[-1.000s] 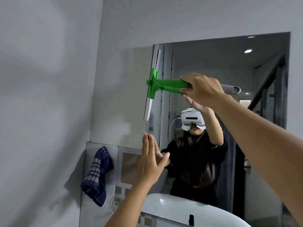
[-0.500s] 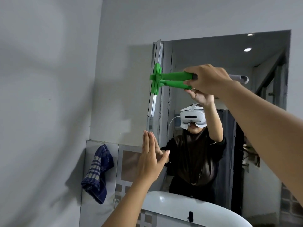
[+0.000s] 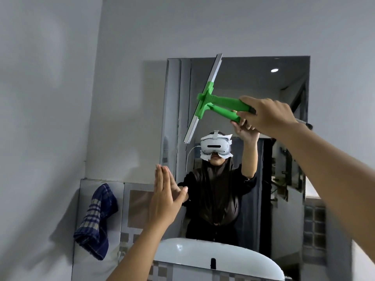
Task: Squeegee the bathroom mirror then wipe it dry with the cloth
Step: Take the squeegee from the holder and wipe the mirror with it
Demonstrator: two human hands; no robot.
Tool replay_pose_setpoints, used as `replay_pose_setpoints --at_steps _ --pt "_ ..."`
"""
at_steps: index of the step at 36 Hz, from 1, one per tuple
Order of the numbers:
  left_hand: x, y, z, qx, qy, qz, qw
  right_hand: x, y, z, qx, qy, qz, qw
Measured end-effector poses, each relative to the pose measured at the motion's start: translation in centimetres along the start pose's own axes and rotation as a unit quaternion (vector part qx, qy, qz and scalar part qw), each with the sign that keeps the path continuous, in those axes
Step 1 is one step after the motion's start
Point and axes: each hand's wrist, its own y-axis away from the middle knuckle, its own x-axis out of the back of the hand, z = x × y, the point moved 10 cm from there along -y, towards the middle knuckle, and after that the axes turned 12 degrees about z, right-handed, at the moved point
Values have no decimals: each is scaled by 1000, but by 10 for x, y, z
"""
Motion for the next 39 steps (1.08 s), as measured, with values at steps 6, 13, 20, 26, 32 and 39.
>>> replay_pose_setpoints --at_steps 6,13,20,26,32,39 --pt "-1 -1 1 7 10 0 1000 11 16 27 -22 22 3 1000" --pt "-3 0 0 6 1 -7 1000 20 36 55 -92 23 12 995" --pt "-5 -1 -3 13 -25 -26 999 18 51 61 -152 21 10 988" --pt "5 0 10 8 9 -37 999 14 61 50 -188 2 19 982" --pt "3 1 10 6 9 -56 998 5 73 52 -253 -18 44 966" --pt "5 2 12 14 25 -55 998 -3 98 55 -352 -84 90 928"
